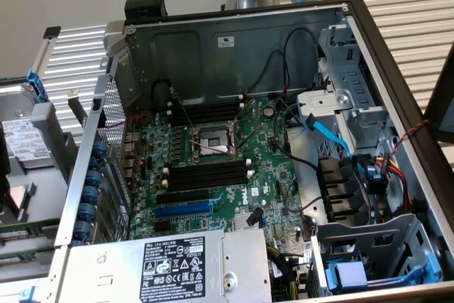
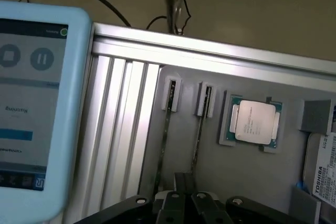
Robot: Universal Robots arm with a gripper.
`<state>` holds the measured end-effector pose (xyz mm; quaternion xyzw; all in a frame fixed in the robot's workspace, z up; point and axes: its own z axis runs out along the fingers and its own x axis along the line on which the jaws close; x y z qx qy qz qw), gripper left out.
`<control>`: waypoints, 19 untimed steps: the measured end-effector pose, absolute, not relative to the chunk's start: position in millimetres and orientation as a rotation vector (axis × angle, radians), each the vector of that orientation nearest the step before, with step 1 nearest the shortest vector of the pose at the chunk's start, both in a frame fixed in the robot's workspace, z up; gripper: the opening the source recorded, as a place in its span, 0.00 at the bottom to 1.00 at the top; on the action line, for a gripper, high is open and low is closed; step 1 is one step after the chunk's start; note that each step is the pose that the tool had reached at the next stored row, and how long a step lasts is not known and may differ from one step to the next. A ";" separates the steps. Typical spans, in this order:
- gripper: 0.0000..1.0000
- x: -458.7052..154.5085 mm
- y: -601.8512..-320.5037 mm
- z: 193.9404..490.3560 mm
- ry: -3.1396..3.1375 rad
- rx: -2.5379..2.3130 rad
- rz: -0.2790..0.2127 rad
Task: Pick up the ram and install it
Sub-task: 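Pick up the ram and move it above insertion slot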
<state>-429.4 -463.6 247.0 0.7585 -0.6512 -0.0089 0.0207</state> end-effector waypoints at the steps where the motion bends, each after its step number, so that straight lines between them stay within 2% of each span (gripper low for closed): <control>1: 0.11 -429.5 -466.4 246.6 -2.019 2.352 -0.028; 9: 0.11 -429.4 -489.6 240.1 -2.019 2.352 -0.028; 19: 0.11 -427.9 -494.6 229.9 -2.020 2.353 -0.030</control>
